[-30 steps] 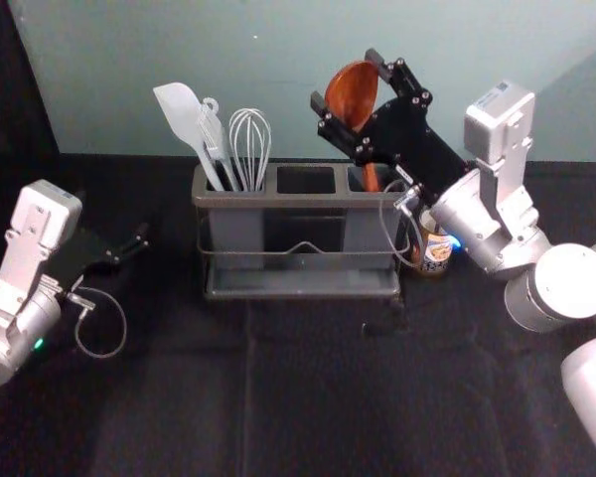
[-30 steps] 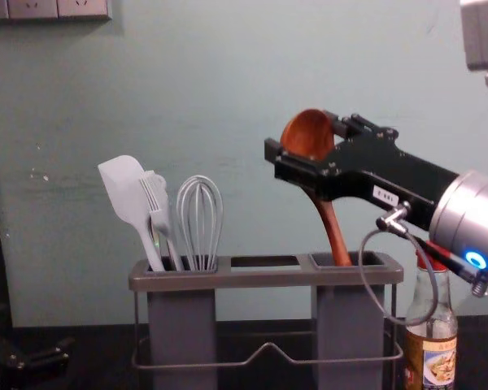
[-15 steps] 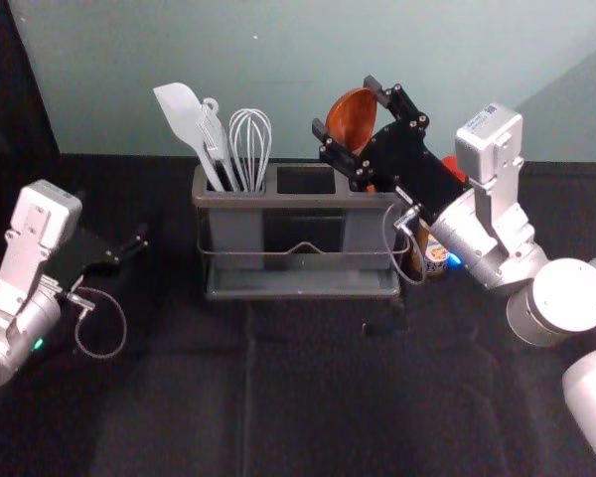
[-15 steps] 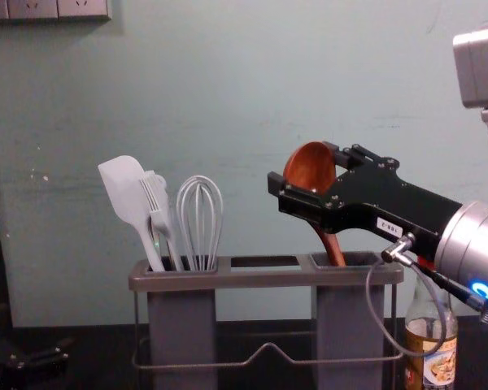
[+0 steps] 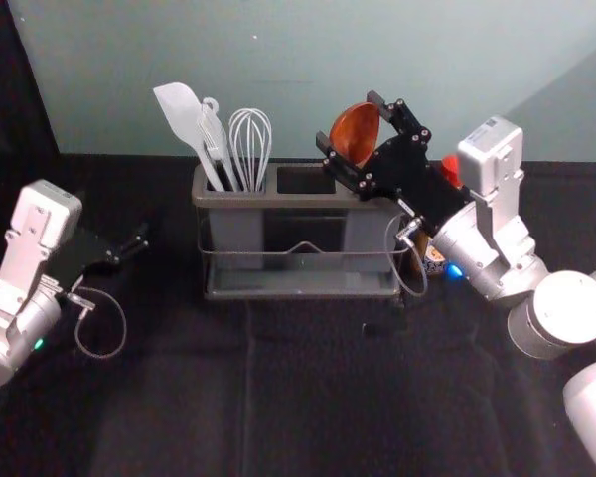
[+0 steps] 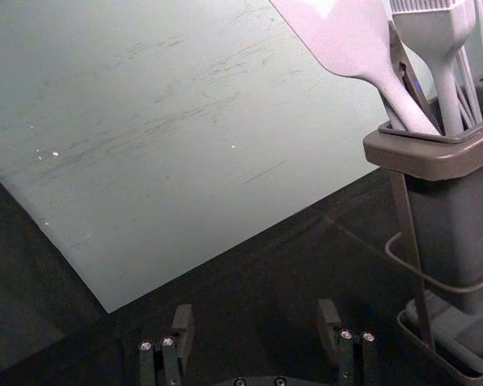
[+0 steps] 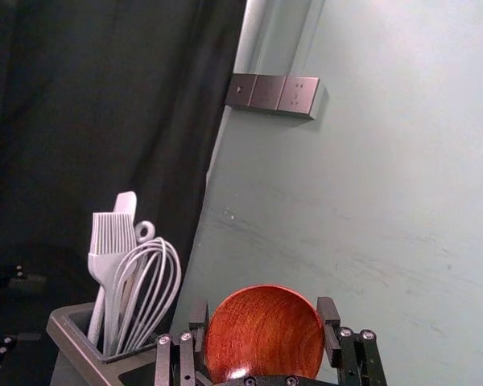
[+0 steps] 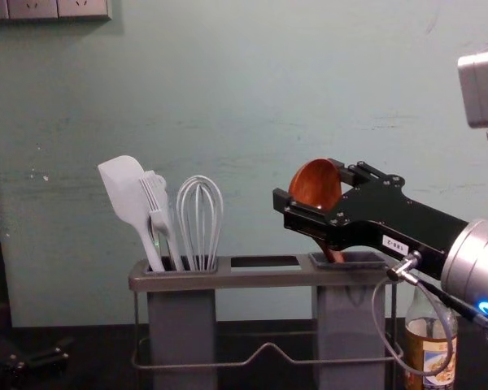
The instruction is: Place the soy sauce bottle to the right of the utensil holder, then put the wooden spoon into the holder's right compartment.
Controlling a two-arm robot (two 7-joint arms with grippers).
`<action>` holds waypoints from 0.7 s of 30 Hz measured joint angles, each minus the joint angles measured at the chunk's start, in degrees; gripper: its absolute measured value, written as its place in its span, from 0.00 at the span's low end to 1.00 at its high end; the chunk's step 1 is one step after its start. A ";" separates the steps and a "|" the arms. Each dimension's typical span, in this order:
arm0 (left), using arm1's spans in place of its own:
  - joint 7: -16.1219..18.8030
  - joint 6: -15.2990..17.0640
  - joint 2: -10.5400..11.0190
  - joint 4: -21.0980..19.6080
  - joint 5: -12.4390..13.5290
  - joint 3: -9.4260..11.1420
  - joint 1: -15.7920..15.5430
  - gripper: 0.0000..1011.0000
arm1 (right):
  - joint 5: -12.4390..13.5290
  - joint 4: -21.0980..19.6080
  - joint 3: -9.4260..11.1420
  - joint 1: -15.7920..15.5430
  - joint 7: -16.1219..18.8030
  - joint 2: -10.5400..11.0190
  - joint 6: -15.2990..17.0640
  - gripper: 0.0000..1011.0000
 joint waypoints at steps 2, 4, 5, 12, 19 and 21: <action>0.00 0.00 0.00 0.00 0.00 0.00 0.00 0.99 | 0.25 -0.13 0.12 -0.08 0.02 -0.01 0.00 0.83; 0.00 0.00 0.00 0.00 0.00 0.00 0.00 0.99 | 0.32 -0.29 0.23 -0.13 0.01 -0.06 -0.01 0.87; 0.00 0.00 0.00 0.00 0.00 0.00 0.00 0.99 | 0.33 -0.49 0.33 -0.19 -0.07 -0.13 -0.02 0.88; 0.00 0.00 0.00 0.00 0.00 0.00 0.00 0.99 | -0.19 -2.43 0.92 -0.51 -1.27 -0.13 0.01 0.99; 0.00 0.00 0.00 0.00 0.00 0.00 0.00 0.99 | -0.16 -5.30 2.50 -2.10 -2.39 0.57 0.04 0.99; 0.00 0.00 0.00 0.00 0.00 0.00 0.00 0.99 | -0.09 -6.41 3.46 -3.05 -3.08 0.92 0.03 0.99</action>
